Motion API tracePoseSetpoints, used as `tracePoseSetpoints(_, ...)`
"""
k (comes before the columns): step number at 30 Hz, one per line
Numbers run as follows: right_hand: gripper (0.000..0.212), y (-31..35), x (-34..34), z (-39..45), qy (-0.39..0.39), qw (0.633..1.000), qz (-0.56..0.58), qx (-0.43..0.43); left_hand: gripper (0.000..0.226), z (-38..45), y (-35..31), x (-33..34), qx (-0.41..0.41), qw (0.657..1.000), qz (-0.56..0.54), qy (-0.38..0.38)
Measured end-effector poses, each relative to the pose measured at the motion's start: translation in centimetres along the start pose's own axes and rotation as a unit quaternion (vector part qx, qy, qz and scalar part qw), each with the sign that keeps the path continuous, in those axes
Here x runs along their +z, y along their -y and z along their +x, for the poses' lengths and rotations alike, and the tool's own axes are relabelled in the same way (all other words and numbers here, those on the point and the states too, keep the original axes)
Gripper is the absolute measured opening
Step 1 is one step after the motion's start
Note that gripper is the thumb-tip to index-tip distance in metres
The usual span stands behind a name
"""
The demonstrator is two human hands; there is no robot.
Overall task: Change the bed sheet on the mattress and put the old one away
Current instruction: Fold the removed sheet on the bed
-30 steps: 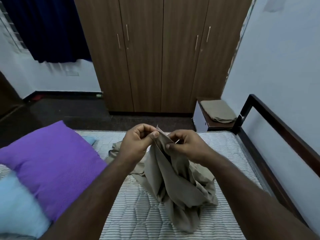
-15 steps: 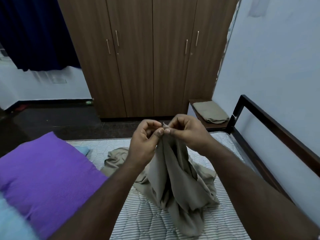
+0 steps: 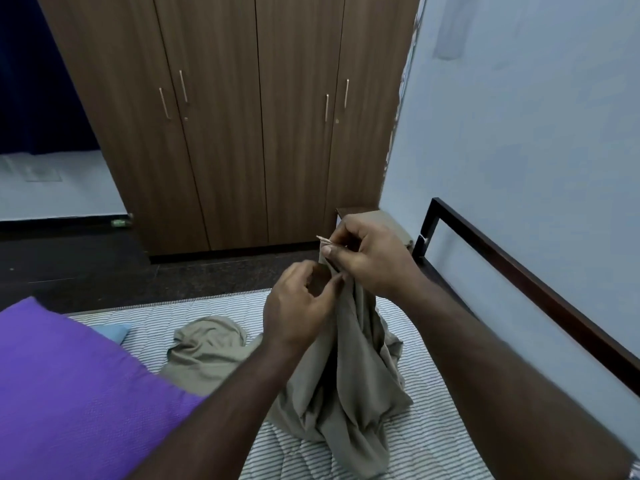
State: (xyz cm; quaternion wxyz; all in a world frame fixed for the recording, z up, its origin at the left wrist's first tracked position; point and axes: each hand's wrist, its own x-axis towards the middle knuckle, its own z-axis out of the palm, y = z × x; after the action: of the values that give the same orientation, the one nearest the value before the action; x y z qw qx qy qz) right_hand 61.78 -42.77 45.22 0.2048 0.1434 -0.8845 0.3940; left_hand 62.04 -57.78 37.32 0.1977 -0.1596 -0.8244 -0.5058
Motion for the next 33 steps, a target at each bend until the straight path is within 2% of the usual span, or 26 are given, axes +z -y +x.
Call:
tracePoseSetpoints(3, 0.014, 0.1, -0.1, 0.2, -0.005, 1.000, -0.018, -0.017, 0.040, 1.0, -0.5, 0.4, -0.020, 1.000, 0.007, -0.001)
tracePoseSetpoints(6, 0.013, -0.1, -0.7, 0.2, -0.019, 0.999, -0.027, -0.020, 0.025, 1.0, -0.3, 0.3, -0.036, 0.999, -0.026, 0.011)
tracePoseSetpoints(9, 0.014, -0.1, -1.0, 0.0, -0.018, 0.999, -0.021, -0.022, 0.009, 0.5, 0.0, 0.8, -0.043, 0.998, -0.010, 0.046)
tracePoseSetpoints(14, 0.021, 0.8, -1.4, 0.0, -0.030, 1.000, -0.005, 0.000, 0.025, -0.9, 0.1, 2.3, -0.070, 0.994, 0.028, 0.075)
tracePoseSetpoints(16, 0.021, 1.1, -1.7, 0.1, -0.032, 0.999, 0.006, -0.004, 0.029, -0.7, 0.1, 2.5, -0.095, 0.993, 0.009, 0.071)
tracePoseSetpoints(18, 0.017, 1.4, -1.8, 0.1, -0.035, 0.999, 0.010, -0.005, 0.023, -0.1, -0.1, 2.6, -0.121, 0.990, -0.034, 0.064)
tracePoseSetpoints(21, 0.014, 1.5, -1.8, 0.2, -0.025, 1.000, -0.018, -0.001, 0.031, 0.5, -0.3, 3.0, -0.114, 0.990, -0.060, 0.061)
tracePoseSetpoints(26, 0.014, 1.7, -1.6, 0.1, -0.035, 0.999, 0.000, -0.022, 0.018, 0.8, 0.4, 3.8, -0.087, 0.993, 0.015, 0.075)
tracePoseSetpoints(29, 0.016, 2.0, -2.2, 0.1, -0.068, 0.997, 0.027, -0.019, 0.018, 0.3, 1.6, 4.3, -0.134, 0.983, 0.077, 0.095)
tracePoseSetpoints(33, 0.015, 2.0, -4.6, 0.9, -0.144, 0.988, 0.053, -0.030, 0.014, -1.5, 4.2, 4.2, -0.186, 0.970, 0.100, 0.120)
